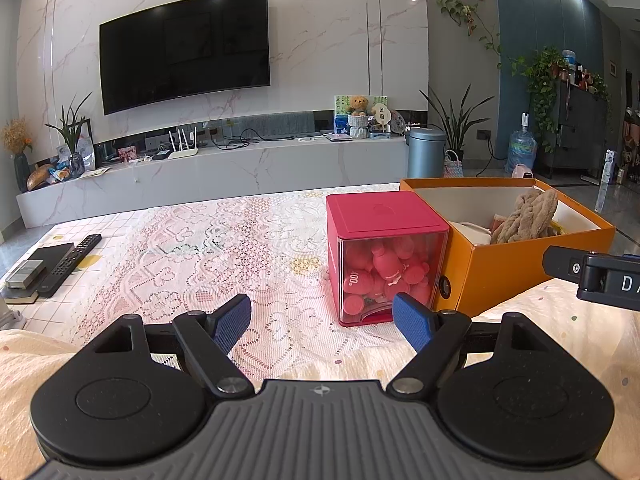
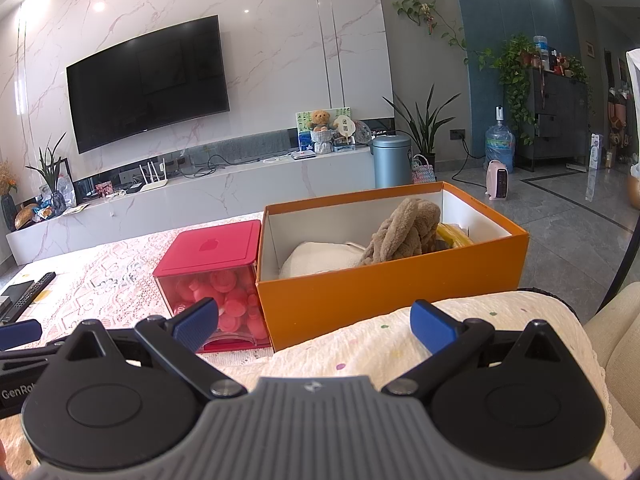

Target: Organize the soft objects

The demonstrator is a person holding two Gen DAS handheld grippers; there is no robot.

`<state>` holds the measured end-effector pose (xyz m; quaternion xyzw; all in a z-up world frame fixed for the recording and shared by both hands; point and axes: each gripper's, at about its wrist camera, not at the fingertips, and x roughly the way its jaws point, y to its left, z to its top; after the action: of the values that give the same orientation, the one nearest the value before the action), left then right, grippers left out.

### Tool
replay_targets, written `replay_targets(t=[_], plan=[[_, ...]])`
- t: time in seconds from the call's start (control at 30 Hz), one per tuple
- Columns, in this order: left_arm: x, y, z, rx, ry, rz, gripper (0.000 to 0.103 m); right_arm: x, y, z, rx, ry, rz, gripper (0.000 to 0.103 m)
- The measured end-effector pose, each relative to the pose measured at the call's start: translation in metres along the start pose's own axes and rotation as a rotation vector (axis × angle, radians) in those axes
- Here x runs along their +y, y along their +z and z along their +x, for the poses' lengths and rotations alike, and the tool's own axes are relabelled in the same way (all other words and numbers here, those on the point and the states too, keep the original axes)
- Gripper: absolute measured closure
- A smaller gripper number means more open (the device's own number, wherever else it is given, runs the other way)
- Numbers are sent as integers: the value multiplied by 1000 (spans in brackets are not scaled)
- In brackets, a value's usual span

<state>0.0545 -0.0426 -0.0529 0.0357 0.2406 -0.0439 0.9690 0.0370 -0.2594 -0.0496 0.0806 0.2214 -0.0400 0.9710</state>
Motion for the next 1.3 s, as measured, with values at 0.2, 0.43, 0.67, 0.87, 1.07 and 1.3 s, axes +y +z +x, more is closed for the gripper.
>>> replay_targets(t=[0.2, 0.43, 0.67, 0.87, 1.07, 1.3], plan=[[0, 0, 0, 1, 0, 0, 9, 0, 0, 0, 0, 0, 0, 3], [0, 0, 0, 1, 0, 0, 9, 0, 0, 0, 0, 1, 2, 3], [0, 0, 0, 1, 0, 0, 9, 0, 0, 0, -1, 1, 1, 3], [0, 0, 0, 1, 0, -1, 9, 0, 0, 0, -1, 0, 1, 3], [1, 0, 0, 4, 0, -4, 9, 0, 0, 0, -1, 0, 0, 3], [2, 0, -1, 7, 0, -9, 9, 0, -1, 1, 0, 0, 1, 3]])
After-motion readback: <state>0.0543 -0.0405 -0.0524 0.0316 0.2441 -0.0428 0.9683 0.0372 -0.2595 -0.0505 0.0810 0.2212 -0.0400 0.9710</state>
